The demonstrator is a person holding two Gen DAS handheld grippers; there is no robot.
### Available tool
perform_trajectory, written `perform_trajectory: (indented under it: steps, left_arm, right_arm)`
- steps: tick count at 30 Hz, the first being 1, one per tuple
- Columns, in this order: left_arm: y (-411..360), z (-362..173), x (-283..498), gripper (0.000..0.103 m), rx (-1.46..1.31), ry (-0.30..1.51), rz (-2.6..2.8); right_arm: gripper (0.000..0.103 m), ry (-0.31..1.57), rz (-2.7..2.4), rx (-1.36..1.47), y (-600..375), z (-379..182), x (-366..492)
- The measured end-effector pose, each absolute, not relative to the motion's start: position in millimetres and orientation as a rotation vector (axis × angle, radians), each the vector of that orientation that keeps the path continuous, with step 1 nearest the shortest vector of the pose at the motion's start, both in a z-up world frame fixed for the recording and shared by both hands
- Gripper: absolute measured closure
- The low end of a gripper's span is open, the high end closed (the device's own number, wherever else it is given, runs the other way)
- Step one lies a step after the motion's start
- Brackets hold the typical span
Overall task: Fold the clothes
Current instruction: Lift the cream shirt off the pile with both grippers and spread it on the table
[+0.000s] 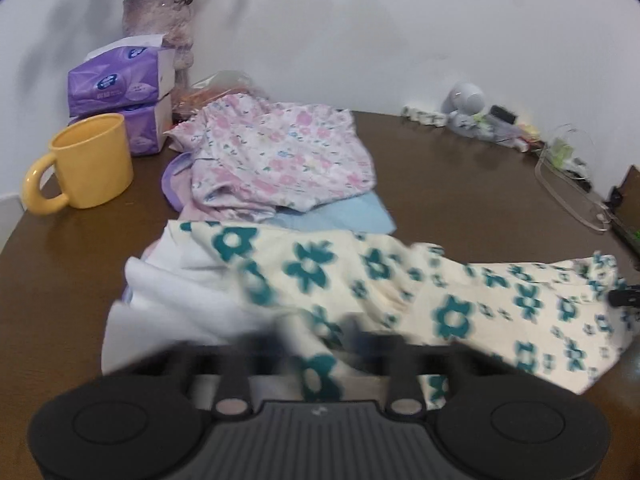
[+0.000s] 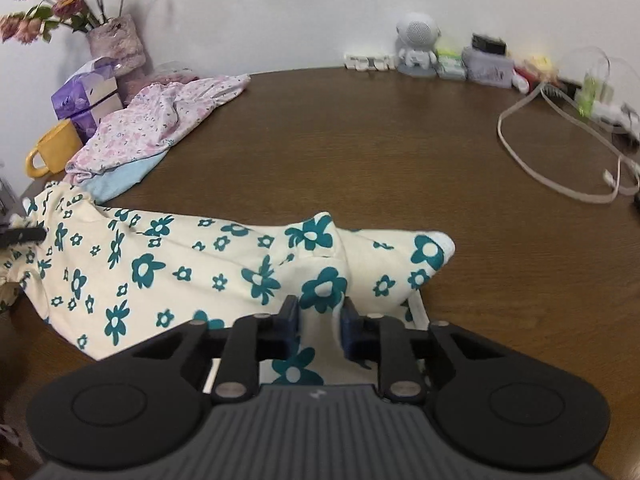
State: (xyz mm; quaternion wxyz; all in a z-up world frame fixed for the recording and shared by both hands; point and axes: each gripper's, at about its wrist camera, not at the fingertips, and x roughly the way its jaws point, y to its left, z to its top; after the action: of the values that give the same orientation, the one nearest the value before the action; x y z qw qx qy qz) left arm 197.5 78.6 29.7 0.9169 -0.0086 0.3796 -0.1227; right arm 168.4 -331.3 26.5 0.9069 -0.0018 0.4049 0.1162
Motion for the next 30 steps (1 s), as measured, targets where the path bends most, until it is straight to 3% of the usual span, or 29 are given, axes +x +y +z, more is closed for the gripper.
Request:
perform_trajectory:
  steps: [4, 6, 8, 9, 13, 16, 20, 23, 25, 27, 28, 29, 30]
  left_arm:
    - [84.1, 26.6, 208.3, 0.092, -0.033, 0.8, -0.271]
    - [86.2, 30.7, 202.9, 0.079, -0.018, 0.808, -0.291]
    - [87.9, 40.6, 197.6, 0.042, 0.015, 0.803, -0.305]
    - [88.3, 46.3, 195.7, 0.037, 0.031, 0.791, -0.311]
    - [72.9, 73.7, 203.9, 0.033, 0.152, 0.734, -0.361]
    - [44.6, 80.1, 218.9, 0.02, 0.297, 0.754, -0.51]
    - [9.8, 66.1, 233.7, 0.019, 0.486, 0.799, -0.549]
    - [0.8, 54.4, 247.7, 0.019, 0.514, 0.831, -0.577]
    - [1.0, 49.8, 256.7, 0.025, 0.472, 0.867, -0.612]
    - [2.2, 49.2, 258.3, 0.052, 0.443, 0.873, -0.634]
    - [2.5, 49.9, 258.2, 0.083, 0.432, 0.874, -0.643]
    - [2.8, 51.5, 257.9, 0.099, 0.406, 0.884, -0.663]
    - [3.3, 55.2, 254.6, 0.1, 0.393, 0.873, -0.665]
  right_arm:
    - [0.083, 0.853, 0.259, -0.019, -326.4, 28.9, 180.0]
    - [0.073, 0.871, 0.28, -0.012, -330.4, 34.8, 181.2]
    - [0.064, 0.868, 0.316, -0.002, -337.4, 44.1, 179.6]
    - [0.061, 0.865, 0.334, -0.015, -339.9, 49.6, 180.7]
    - [0.056, 0.88, 0.389, -0.087, -339.7, 62.6, 192.7]
    - [0.054, 0.915, 0.417, -0.154, -331.9, 64.9, 207.3]
    - [0.055, 0.967, 0.426, -0.208, -321.5, 56.8, 219.6]
    - [0.061, 0.985, 0.433, -0.207, -318.7, 48.8, 218.9]
    - [0.078, 0.984, 0.435, -0.2, -319.4, 47.7, 216.6]
    - [0.086, 0.978, 0.438, -0.184, -321.6, 48.7, 214.2]
    - [0.089, 0.966, 0.436, -0.183, -321.4, 50.7, 212.0]
    - [0.091, 0.954, 0.434, -0.184, -321.1, 52.8, 209.7]
    - [0.093, 0.942, 0.432, -0.184, -320.8, 54.8, 207.4]
